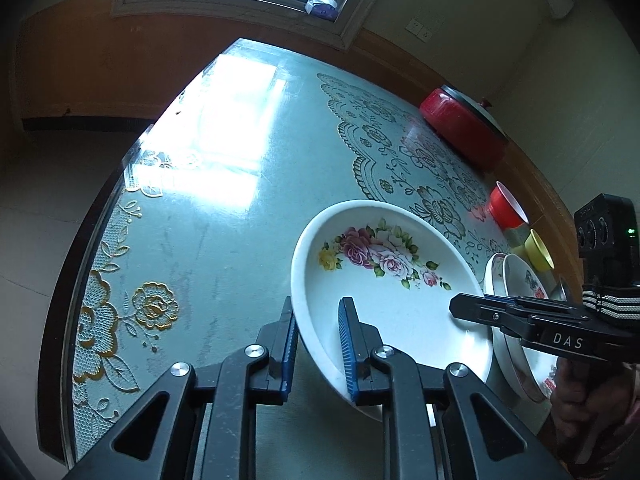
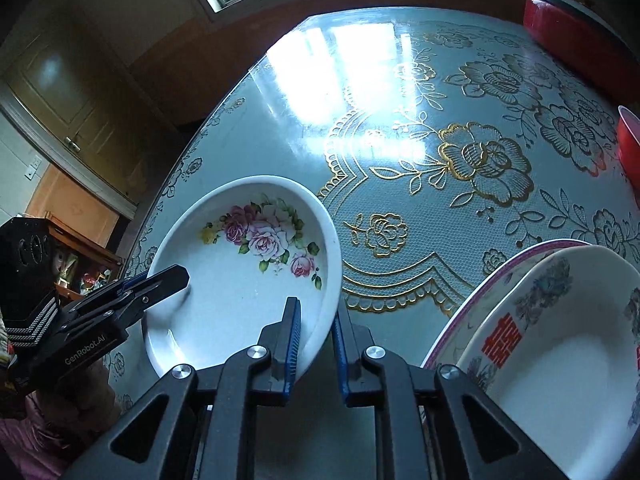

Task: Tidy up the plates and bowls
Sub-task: 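Carry the rose bowl over and lower it onto the plate stack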

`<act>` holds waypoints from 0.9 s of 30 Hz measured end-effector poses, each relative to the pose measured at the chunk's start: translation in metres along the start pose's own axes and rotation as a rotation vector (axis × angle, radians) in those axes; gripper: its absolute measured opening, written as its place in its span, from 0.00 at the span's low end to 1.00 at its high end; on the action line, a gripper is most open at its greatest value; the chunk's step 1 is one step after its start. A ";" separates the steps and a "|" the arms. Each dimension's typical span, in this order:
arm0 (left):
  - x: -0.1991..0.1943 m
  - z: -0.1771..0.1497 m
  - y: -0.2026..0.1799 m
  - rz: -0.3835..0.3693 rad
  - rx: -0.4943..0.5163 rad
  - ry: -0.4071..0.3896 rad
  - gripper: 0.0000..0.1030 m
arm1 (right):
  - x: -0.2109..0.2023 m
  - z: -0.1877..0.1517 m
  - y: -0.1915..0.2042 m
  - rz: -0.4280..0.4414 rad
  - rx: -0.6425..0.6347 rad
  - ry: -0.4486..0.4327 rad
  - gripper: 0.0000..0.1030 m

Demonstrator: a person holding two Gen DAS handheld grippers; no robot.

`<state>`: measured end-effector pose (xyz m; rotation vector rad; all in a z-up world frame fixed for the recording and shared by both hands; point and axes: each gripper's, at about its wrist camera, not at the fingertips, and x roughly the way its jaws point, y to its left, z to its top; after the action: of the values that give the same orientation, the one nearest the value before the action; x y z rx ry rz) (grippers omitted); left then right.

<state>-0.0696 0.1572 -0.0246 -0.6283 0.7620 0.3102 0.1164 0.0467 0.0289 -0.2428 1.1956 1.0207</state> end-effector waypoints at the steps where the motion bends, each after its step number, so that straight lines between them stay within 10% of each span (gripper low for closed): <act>1: -0.002 0.000 -0.001 -0.010 0.001 -0.005 0.19 | -0.003 -0.002 -0.001 0.008 0.007 -0.006 0.14; 27: 0.009 0.017 -0.122 -0.268 0.283 0.047 0.19 | -0.132 -0.079 -0.071 -0.071 0.286 -0.276 0.14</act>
<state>0.0037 0.0739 0.0288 -0.4637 0.7403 -0.0584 0.1182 -0.1128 0.0861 0.0787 1.0571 0.7808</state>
